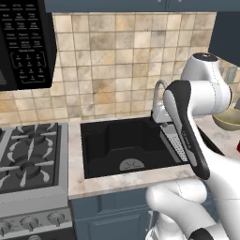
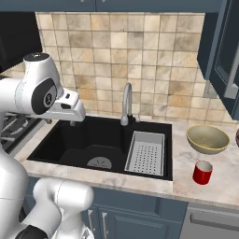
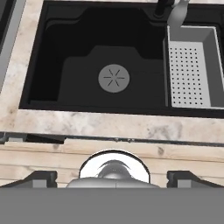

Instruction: Pick the mug and place it in the sink. Pick the bowl and place it in the open cabinet and then close the cabinet.

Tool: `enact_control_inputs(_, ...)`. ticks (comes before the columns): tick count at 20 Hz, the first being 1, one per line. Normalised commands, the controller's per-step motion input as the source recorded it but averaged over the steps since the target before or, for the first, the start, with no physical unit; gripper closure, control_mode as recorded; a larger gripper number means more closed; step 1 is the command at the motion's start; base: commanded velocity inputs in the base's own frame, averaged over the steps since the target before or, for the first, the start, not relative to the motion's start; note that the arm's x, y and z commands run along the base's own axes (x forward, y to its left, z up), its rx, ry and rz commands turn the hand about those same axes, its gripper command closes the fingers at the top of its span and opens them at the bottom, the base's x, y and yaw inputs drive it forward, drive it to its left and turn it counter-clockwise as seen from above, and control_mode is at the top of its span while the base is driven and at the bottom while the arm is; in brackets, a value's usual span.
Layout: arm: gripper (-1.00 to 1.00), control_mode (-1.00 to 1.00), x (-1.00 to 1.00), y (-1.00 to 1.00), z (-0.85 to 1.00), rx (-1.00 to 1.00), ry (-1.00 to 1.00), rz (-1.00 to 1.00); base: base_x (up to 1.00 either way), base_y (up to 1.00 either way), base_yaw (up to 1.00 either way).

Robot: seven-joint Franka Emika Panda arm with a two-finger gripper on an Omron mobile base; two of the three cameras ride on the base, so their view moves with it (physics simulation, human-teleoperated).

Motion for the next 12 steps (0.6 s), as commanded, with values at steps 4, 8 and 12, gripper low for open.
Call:
enact_control_inputs(4,-1.0,-1.0,0.0,0.0,0.0,0.0,0.0,0.0,0.0,0.0,0.0)
enact_control_inputs(8,-1.0,-1.0,0.0,0.0,0.01,0.0,0.0,0.0,0.0,0.0,0.0)
enact_control_inputs(12,-1.0,-1.0,0.0,0.0,0.0,0.0,0.0,0.0,0.0,0.0,0.0)
